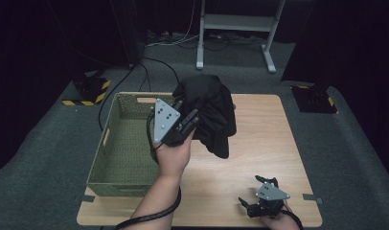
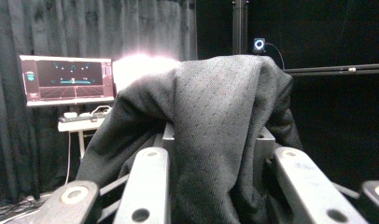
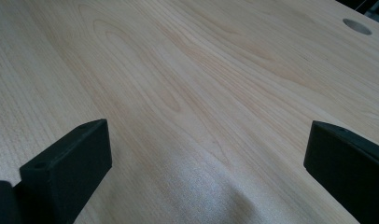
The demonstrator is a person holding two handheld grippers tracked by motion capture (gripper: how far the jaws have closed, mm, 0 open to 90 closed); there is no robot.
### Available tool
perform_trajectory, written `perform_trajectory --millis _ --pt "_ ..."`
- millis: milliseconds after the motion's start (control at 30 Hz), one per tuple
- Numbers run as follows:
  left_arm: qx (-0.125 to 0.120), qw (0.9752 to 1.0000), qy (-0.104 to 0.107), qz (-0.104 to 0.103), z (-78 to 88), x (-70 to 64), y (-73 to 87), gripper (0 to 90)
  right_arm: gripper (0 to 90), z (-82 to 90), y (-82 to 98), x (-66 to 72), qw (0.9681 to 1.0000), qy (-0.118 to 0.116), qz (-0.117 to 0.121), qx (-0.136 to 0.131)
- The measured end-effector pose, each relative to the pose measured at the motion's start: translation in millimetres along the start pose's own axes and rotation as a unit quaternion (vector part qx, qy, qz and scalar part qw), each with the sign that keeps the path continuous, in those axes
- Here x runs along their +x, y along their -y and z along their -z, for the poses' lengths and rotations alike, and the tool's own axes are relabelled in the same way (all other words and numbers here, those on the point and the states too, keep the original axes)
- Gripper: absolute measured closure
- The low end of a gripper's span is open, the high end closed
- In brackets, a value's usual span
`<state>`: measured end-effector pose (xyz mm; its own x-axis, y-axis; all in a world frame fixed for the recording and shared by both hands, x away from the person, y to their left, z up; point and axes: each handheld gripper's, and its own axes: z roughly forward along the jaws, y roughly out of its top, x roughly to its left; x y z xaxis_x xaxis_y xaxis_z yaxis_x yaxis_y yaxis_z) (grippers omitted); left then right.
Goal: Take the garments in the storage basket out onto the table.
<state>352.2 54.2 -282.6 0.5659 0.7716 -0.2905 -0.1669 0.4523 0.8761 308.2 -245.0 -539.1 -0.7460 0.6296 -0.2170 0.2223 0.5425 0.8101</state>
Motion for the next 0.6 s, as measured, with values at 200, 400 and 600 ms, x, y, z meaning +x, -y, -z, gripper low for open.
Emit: perform_trajectory --millis 200,400,600 --pt "0.005 1.0000 0.000 0.003 -1.0 -1.2 8.1 69.1 0.6 0.0 0.0 0.0 1.0000 0.000 0.001 0.000" --pt "0.014 0.9999 0.000 0.006 -0.8 -1.8 16.4 69.1 0.6 0.0 0.0 0.1 1.0000 0.000 0.001 0.000" --pt "0.027 0.9995 -0.004 0.014 -1.8 -0.4 30.8 69.0 0.6 0.2 0.1 0.1 1.0000 0.000 0.000 -0.001"
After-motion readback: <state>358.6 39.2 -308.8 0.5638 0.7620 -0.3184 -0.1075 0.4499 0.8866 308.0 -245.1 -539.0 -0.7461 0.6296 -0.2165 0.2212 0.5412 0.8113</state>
